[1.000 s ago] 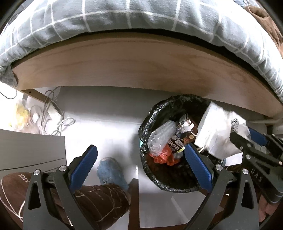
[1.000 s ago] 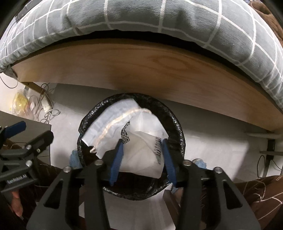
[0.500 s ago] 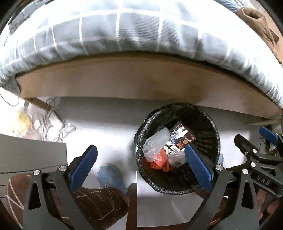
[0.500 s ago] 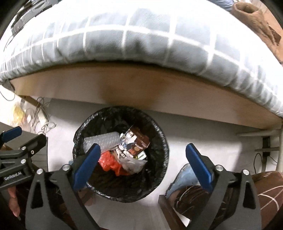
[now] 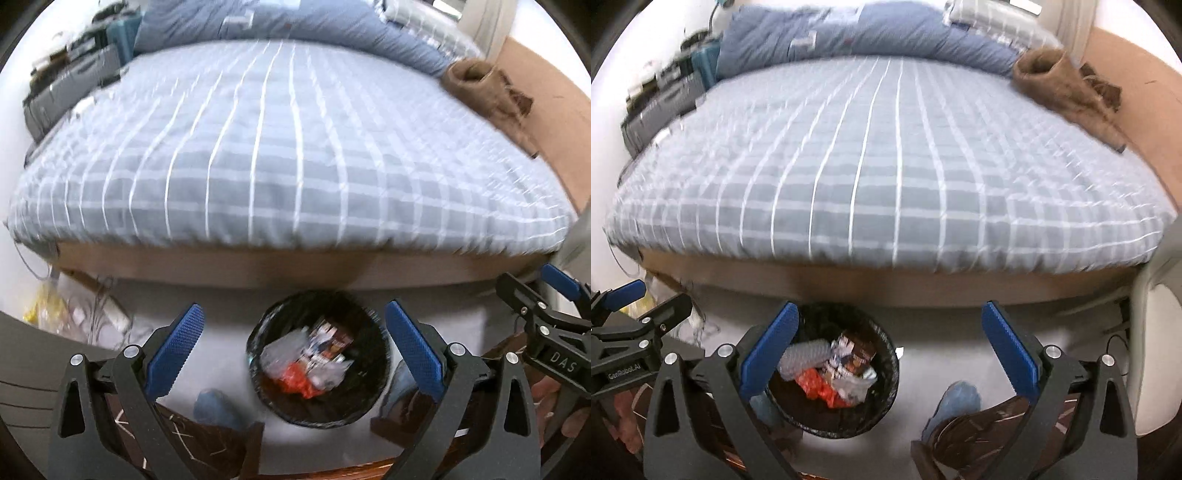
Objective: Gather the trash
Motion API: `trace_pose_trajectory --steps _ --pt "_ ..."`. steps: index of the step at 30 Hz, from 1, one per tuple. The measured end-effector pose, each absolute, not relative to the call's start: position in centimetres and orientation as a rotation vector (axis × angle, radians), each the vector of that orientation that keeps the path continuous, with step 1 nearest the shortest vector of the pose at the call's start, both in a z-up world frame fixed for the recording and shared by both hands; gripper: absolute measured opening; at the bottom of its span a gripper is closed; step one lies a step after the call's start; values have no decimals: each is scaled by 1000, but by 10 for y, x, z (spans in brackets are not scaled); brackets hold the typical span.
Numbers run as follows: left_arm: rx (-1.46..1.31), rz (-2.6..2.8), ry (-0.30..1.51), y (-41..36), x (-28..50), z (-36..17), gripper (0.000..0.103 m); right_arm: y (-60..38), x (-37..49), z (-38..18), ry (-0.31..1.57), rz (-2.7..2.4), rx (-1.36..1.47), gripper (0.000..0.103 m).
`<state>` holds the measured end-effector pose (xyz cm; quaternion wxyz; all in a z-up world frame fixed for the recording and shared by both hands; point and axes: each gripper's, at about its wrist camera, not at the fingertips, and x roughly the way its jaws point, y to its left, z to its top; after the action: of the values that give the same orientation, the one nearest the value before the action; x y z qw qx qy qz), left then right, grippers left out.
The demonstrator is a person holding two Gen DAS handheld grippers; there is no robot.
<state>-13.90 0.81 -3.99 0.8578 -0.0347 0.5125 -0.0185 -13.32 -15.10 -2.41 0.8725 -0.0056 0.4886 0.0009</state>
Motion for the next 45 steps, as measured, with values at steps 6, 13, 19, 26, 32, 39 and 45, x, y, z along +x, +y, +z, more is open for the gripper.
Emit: trace_pose_trajectory --steps 6,13,19,26,32,39,45 --pt "-67 -51 975 -5 -151 14 97 -166 -153 34 920 -15 -7 96" --pt "-82 -54 910 -4 -173 53 97 -167 -177 72 848 -7 -7 96" --pt "-74 -48 907 -3 -183 57 97 -162 -190 79 836 14 5 96" --pt "-71 -42 913 -3 -184 55 97 -162 -189 77 843 14 13 96" --pt "-69 -42 915 -3 -184 54 97 -162 -189 76 844 12 14 96" --pt "-73 -42 914 -3 -184 54 97 -162 -189 76 842 10 12 96" --pt "-80 -37 911 2 -184 54 97 -162 -189 78 836 12 6 96"
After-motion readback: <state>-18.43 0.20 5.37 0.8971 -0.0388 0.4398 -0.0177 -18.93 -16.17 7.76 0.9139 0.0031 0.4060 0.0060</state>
